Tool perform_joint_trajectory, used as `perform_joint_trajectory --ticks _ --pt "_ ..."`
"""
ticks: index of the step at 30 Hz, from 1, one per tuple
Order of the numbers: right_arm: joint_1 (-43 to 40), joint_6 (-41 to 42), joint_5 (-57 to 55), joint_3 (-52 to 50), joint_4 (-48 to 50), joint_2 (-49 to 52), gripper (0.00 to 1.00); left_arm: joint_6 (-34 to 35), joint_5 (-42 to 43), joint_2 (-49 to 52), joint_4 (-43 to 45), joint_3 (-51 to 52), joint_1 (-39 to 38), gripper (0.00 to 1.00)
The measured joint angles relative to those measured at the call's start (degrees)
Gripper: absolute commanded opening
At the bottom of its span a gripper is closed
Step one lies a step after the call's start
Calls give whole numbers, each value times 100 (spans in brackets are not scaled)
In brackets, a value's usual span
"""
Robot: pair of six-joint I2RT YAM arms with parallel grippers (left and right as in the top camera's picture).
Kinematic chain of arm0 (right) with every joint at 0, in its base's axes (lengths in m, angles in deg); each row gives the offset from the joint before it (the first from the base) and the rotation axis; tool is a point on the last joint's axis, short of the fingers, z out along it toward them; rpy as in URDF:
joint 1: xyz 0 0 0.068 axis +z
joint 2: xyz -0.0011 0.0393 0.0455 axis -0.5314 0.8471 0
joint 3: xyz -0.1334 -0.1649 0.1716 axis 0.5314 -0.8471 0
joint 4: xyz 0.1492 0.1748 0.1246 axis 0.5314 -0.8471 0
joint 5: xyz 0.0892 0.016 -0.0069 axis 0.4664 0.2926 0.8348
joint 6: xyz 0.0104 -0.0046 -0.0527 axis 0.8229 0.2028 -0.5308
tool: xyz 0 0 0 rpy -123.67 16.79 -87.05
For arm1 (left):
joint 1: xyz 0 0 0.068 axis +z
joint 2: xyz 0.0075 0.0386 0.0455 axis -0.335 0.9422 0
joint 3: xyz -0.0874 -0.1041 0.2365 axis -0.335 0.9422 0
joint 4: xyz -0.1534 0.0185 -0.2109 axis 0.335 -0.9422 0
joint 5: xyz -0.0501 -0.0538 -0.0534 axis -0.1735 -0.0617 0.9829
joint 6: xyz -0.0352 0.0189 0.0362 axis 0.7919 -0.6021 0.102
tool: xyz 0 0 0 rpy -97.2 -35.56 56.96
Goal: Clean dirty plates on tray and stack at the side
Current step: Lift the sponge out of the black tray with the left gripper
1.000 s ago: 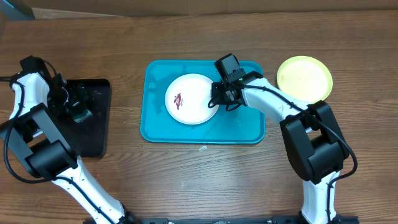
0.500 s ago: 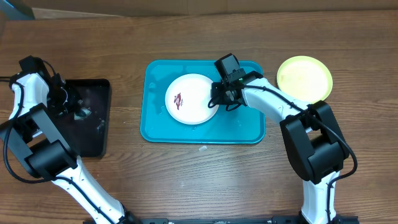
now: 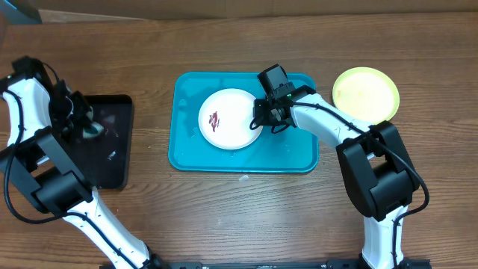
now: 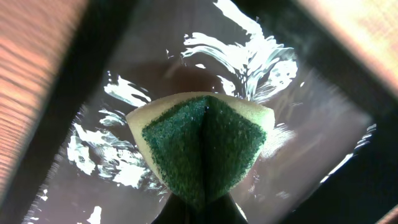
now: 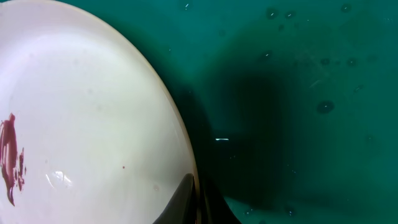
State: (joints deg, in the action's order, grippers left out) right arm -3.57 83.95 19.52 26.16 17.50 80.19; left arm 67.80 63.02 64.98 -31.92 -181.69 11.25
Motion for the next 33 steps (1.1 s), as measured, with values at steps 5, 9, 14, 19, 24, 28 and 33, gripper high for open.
perform_joint_trajectory --ticks 5,9,14,19,24,28,33 --pt "0 2 0 0 11 0 4 0 24 0 444 313 0 4" --pt "0 4 0 0 9 0 4 0 63 20 352 595 0 4" --pt "0 13 -2 0 11 0 4 0 173 20 -101 297 0 4" --pt "0 13 0 0 9 0 4 -2 372 -63 -719 -627 0 4" --pt "0 15 0 0 15 0 4 -7 431 -461 -514 -584 -11 4" --pt "0 15 0 0 17 0 4 -22 433 -457 -221 116 -11 4" --pt "0 13 0 0 15 0 4 -22 461 -201 -992 -90 -9 4"
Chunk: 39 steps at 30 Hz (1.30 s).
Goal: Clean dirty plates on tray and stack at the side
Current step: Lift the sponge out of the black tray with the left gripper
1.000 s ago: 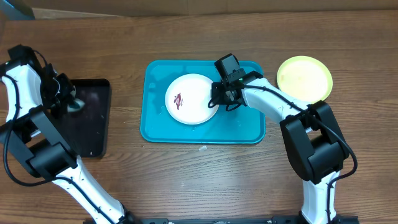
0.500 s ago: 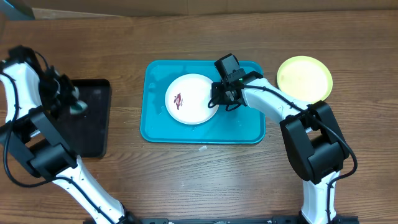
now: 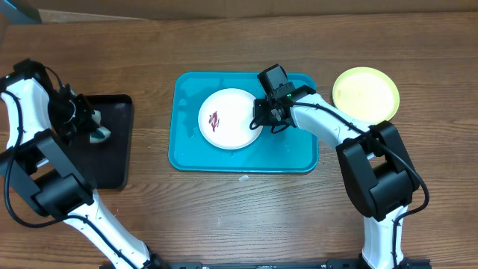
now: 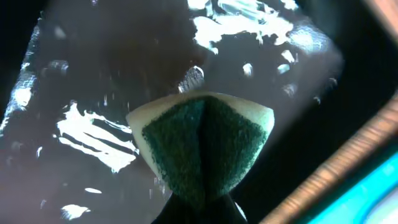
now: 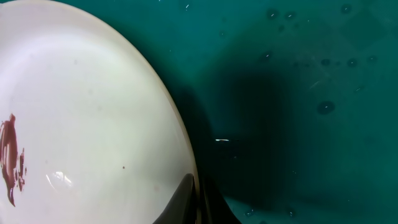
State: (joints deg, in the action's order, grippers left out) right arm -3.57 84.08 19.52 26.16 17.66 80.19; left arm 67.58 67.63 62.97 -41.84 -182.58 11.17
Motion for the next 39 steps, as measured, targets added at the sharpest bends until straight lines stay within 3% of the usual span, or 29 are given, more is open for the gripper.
perform_joint_trajectory --ticks 5,8,11,14,19,22,31,35,39 --pt "0 2 0 0 0 0 4 -26 144 -24 -590 -1770 4 4" --pt "0 0 -2 0 2 0 4 -44 114 -201 -603 -2330 -2 5" --pt "0 2 2 0 0 0 4 -13 -243 -393 -450 -2177 -57 4" --pt "0 0 0 0 0 0 4 35 -509 -398 179 -1252 -105 4" --pt "0 0 0 0 -2 0 4 83 -608 321 101 -52 -114 4" --pt "0 2 2 0 2 0 4 83 -610 520 -299 -149 -109 4" --pt "0 2 0 0 7 0 4 81 -424 13 -1515 -3123 -103 4" --pt "0 0 -2 0 7 0 4 81 -420 -422 -1279 -2741 -103 4" --pt "0 2 0 0 7 0 4 83 -422 -358 -796 -1368 -103 4"
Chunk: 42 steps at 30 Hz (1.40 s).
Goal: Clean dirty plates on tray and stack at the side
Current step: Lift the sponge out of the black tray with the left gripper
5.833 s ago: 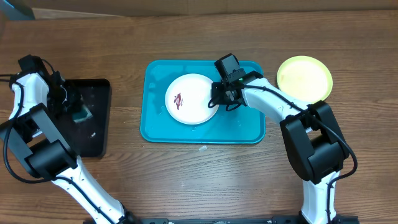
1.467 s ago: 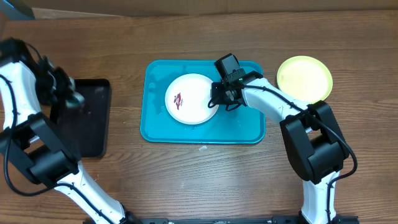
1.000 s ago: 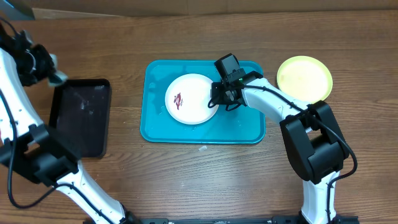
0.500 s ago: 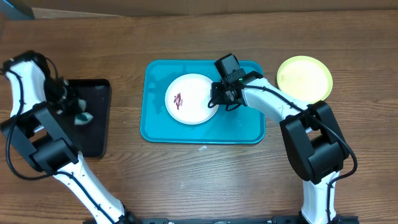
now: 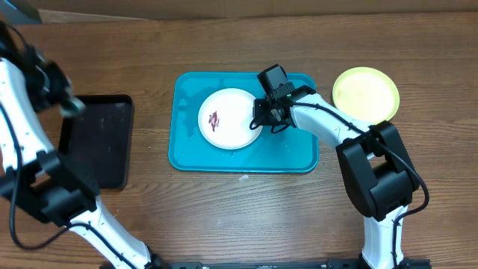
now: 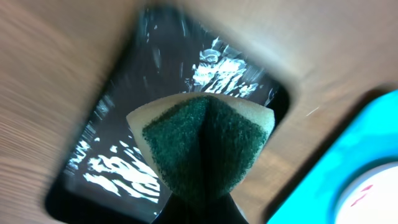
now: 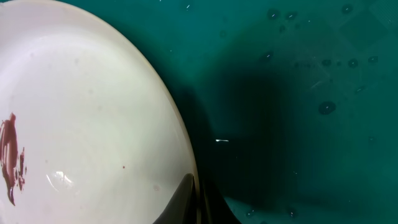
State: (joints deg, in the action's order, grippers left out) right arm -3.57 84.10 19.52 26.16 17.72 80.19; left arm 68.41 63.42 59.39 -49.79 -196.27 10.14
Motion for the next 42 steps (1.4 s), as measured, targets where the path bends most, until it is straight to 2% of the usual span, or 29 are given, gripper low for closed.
perform_joint_trajectory --ticks 2,5,9,12,14,17,20,22,24,26,29,31,34,37,40,42 --pt "0 0 0 0 -2 0 4 0 -2 262 -55 437 0 4" --pt "0 -4 0 0 0 0 4 7 -4 555 -424 385 9 4" --pt "0 -2 0 0 -2 0 4 7 11 577 -1161 -791 72 4" --pt "0 0 0 0 0 0 4 7 11 411 -1244 -1663 107 4" --pt "0 -2 -2 0 4 0 4 9 -4 223 -1172 -1709 116 4" --pt "0 0 -2 0 2 0 4 11 -35 17 -573 -1113 103 4" --pt "0 0 0 0 4 0 4 13 -63 24 208 111 68 4" --pt "2 -4 0 0 2 0 4 22 -70 258 192 678 63 4" --pt "0 0 -2 0 0 0 4 28 -76 472 48 789 66 4" --pt "0 0 0 0 2 0 4 31 -46 579 -393 527 79 4" --pt "0 -2 0 0 7 0 4 31 48 586 -1001 -597 144 4" --pt "0 -2 0 0 11 0 4 26 87 531 -1154 -1449 184 4" --pt "0 0 0 0 11 0 4 26 20 280 -1255 -1967 186 4" --pt "0 -4 0 0 11 0 4 26 -90 11 -872 -1602 107 4" --pt "0 -2 0 0 7 0 4 26 -181 -70 -142 -538 57 4" --pt "0 -2 0 0 0 0 4 28 -166 66 -2 131 26 4"
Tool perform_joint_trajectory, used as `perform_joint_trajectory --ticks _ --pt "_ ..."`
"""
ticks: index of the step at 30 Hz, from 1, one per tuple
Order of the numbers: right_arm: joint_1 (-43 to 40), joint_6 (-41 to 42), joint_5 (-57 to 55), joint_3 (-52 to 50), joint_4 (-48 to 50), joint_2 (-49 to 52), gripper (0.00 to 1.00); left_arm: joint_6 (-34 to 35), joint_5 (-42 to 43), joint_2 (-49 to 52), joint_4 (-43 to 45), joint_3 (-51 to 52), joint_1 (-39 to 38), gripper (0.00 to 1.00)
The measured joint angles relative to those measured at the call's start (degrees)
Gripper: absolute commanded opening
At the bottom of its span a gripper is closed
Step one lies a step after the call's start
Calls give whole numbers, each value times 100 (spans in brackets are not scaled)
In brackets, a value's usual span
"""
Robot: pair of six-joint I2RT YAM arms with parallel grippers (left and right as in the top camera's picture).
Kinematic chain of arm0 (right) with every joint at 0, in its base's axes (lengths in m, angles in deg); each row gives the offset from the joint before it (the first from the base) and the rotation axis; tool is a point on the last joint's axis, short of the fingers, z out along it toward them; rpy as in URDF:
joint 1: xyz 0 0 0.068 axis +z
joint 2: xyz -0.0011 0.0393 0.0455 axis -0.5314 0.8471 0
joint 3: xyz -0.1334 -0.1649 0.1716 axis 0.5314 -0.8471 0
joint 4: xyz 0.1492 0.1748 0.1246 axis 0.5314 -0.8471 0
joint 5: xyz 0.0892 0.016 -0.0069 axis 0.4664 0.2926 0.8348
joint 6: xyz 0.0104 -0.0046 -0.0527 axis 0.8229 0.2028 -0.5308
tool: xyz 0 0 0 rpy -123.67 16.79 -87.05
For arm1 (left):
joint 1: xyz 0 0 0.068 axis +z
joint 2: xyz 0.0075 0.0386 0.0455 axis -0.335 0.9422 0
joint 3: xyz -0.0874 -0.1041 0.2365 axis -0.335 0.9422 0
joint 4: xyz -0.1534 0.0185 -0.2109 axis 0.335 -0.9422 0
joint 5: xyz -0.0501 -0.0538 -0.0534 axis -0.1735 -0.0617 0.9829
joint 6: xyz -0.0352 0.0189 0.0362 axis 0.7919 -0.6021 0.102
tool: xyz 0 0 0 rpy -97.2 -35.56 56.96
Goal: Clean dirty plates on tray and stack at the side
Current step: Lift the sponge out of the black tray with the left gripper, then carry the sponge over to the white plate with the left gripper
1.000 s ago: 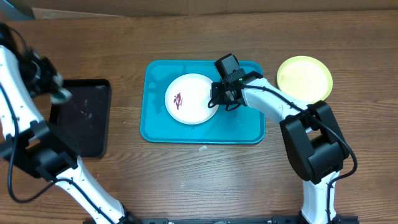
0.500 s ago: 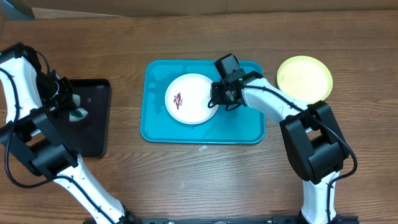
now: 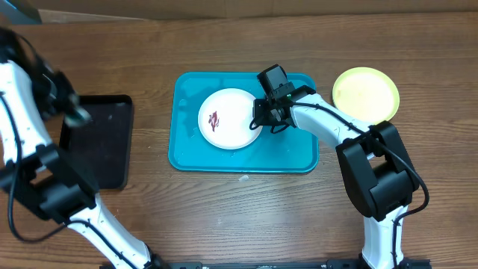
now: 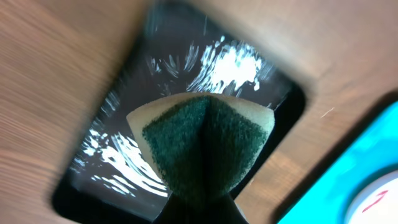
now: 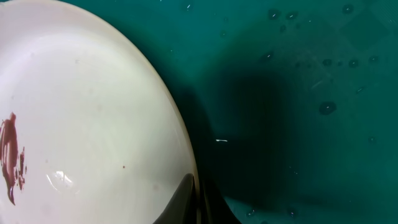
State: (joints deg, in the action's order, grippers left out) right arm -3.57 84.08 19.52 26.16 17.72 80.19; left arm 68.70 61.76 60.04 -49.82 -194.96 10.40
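Note:
A white plate [image 3: 228, 118] with a red smear [image 3: 214, 119] lies on the teal tray [image 3: 299, 153]. My right gripper [image 3: 261, 118] is shut on the plate's right rim; in the right wrist view the rim [image 5: 180, 134] runs between the fingertips [image 5: 186, 186]. My left gripper [image 3: 76, 114] is shut on a folded sponge [image 4: 202, 146], green scouring side out with a yellow edge, held in the air above the top right corner of the black tray [image 3: 104, 161]. A yellow-green plate [image 3: 365, 93] lies on the table to the right of the teal tray.
The black tray [image 4: 112, 168] holds glinting water. Wooden tabletop [image 3: 224, 217] surrounds both trays. A corner of the teal tray [image 4: 348, 180] shows at the lower right of the left wrist view.
My left gripper with the sponge has shifted slightly, from the black tray's top left corner to its top right corner. The right gripper and white plate are unchanged.
My left gripper held the sponge low in the black tray's water at first, then slightly to the right in it. After that it was raised high over the tray's far edge, and now stands a little further right. My right gripper kept hold of the white plate's rim throughout.

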Motion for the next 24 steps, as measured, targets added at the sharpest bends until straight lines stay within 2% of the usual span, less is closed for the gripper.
perform_joint_trajectory --ticks 3,6,9,12,15,19,24 --pt "0 2 0 0 2 0 4 0 138 365 -208 391 7 4" --pt "0 2 9 0 2 0 4 0 376 461 -662 61 7 4" --pt "0 2 48 0 9 0 4 -28 914 459 -1113 -1097 11 4" --pt "0 2 120 0 13 0 4 -168 1792 382 -1377 -2358 -20 4" --pt "0 2 186 0 11 0 4 -229 2391 177 -1414 -2865 -223 4" --pt "0 4 269 0 4 0 4 -284 2763 46 -1427 -2879 -883 4" --pt "0 44 315 0 28 0 4 -284 2809 52 -988 -2041 -2046 4"
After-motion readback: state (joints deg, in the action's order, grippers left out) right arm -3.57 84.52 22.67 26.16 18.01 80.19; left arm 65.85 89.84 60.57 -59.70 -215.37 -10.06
